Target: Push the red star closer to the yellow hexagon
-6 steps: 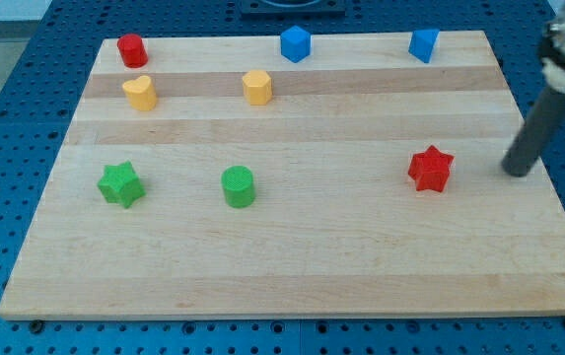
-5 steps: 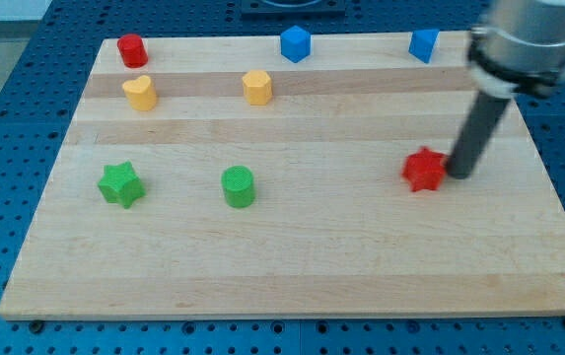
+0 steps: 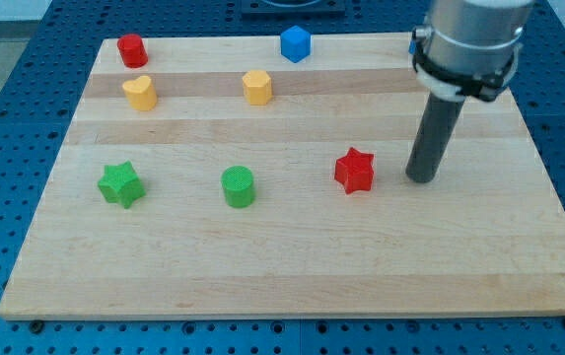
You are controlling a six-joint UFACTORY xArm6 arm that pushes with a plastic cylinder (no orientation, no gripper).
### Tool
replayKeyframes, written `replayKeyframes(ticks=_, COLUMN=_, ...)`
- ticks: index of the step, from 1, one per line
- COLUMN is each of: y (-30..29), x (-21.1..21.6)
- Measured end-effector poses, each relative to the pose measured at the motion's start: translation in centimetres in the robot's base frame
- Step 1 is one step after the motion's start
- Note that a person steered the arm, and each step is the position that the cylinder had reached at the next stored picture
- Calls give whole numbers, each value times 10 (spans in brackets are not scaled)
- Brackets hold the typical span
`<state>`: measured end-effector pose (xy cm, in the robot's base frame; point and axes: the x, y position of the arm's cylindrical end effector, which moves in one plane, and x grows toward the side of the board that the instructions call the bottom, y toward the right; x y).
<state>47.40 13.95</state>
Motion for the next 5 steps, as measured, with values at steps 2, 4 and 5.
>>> replayKeyframes(ticks=2, y=-119, x=-30)
replayKeyframes(ticks=4, y=-127, x=-61)
replayKeyframes(ticks=5, y=-79, x=-84)
